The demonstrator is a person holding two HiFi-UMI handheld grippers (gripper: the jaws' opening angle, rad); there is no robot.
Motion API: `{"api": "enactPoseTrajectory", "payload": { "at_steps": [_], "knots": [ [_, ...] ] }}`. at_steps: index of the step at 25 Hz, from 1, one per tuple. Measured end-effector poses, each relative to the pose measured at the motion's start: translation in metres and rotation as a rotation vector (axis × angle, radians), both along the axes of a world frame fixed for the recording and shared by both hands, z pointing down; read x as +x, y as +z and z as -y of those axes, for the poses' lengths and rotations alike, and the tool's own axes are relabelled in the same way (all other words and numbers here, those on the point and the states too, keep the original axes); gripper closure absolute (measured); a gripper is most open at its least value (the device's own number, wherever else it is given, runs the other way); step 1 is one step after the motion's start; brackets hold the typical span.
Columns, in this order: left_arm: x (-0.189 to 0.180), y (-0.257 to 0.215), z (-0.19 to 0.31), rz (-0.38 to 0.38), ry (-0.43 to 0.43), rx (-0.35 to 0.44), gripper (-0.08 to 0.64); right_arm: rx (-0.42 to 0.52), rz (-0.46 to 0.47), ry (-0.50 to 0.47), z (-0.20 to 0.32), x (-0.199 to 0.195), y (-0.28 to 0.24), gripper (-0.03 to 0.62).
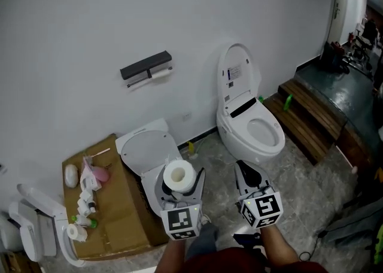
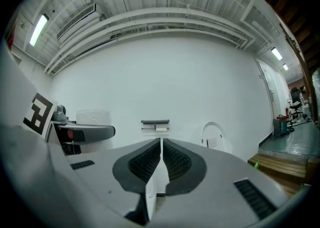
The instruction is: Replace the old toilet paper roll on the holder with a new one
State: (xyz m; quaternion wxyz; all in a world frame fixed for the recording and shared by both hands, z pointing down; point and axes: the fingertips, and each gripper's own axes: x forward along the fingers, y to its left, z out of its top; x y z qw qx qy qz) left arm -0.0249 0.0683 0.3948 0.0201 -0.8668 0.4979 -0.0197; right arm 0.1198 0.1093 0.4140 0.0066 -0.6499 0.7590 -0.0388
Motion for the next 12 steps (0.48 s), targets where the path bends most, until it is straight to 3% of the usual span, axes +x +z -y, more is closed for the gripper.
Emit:
{"api": "enactPoseTrajectory", "payload": {
  "at_steps": [12],
  "knots": [
    [-0.022,0.011,0.188,-0.007,-0.054,-0.044,0.117,-0.038,-0.004,-0.061,0.199,-0.026,0.006,0.563]
  ]
}}
